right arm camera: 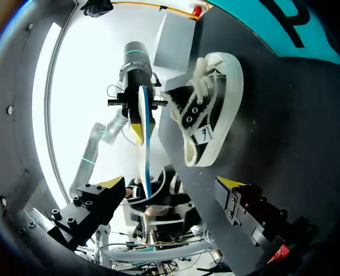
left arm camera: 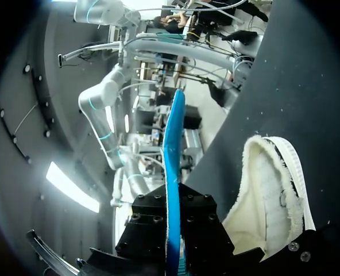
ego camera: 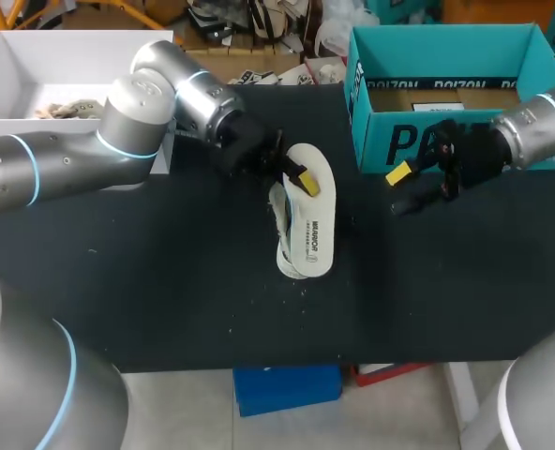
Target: Take the shoe out of the shoebox, open the shoe tongue, remove and reinsert the insole, then place the shoe into the shoebox
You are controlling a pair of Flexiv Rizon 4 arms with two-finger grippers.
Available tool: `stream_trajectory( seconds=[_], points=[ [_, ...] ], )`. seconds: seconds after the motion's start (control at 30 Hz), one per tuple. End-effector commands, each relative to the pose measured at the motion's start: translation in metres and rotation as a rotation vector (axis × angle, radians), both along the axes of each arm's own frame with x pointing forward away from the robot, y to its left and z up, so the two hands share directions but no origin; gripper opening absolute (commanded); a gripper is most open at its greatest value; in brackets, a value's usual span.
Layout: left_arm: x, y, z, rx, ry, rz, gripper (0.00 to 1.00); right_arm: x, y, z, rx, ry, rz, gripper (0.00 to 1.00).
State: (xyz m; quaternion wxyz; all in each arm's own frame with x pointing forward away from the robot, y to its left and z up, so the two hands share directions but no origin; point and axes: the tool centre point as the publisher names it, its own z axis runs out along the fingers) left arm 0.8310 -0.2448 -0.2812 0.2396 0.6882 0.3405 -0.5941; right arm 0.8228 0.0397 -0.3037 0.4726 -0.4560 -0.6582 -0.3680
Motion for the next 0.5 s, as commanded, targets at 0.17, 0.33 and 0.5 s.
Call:
stream_trajectory(
  seconds=[0.17,0.33,0.5],
  points=[
    [0.0015,0.0000,-0.0014,-0.004,-0.001,0.001,0.00,-0.0081,-0.0046,0.0092,-0.087,-0.017,-0.080,1.00],
    [0.0017,-0.0001,-0.0018,-0.005,-0.001,0.000,0.00,-0.0089,-0.0046,0.0102,-0.052,-0.005,-0.090,1.00],
    [0.0019,0.0001,-0.0020,-0.005,-0.001,0.001,0.00,-0.0128,-0.0009,0.0024,0.016,0.097,-0.136,1.00]
  ],
)
